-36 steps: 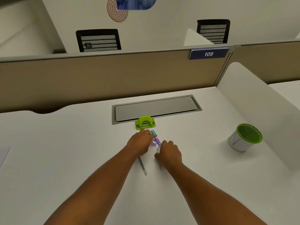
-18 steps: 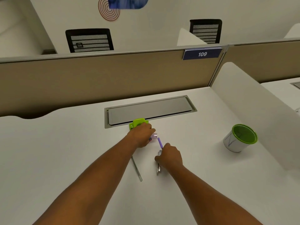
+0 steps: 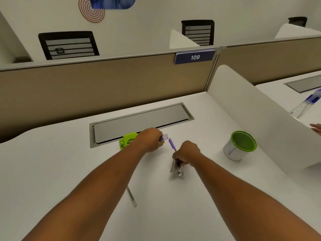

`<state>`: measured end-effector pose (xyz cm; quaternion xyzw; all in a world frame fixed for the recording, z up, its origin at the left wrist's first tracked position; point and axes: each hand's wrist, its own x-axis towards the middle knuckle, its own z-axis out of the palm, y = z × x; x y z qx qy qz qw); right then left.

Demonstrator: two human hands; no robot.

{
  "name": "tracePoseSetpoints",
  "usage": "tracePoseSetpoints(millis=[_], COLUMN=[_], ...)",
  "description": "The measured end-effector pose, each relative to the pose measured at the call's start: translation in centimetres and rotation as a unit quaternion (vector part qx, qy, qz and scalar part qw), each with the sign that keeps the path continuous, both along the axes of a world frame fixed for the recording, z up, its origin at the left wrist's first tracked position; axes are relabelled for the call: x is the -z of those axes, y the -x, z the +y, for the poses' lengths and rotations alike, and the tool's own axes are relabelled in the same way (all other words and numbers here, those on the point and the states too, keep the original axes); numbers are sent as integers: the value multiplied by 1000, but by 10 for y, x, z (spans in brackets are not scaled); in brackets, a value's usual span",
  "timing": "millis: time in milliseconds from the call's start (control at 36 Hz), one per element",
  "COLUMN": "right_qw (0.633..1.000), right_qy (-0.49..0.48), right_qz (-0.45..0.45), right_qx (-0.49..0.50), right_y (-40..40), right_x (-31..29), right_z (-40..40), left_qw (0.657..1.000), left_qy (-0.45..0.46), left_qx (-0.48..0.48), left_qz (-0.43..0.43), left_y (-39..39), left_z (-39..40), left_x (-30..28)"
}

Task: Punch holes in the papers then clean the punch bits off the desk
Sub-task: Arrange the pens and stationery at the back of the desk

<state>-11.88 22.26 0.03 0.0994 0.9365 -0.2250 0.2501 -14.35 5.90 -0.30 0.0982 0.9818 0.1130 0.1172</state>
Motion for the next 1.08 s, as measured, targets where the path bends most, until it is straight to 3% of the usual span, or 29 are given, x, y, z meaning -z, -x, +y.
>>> tracePoseSetpoints(millis=[389, 778, 1083], right_qw=[988, 989, 989], right_qy=[37, -80, -86], right_qz=[76, 85, 73], right_qx=[132, 91, 92], right_y=[108, 163, 170], right_x=[-26, 5, 25], right_z=[70, 102, 107], left_qw=[998, 999, 999], left_qy=[-47, -14, -18], left_qx=[-44, -27, -33], left_qz=[22, 28, 16], left_y=[72, 116, 121], left_z=[94, 154, 166], left_x=[-5, 17, 35])
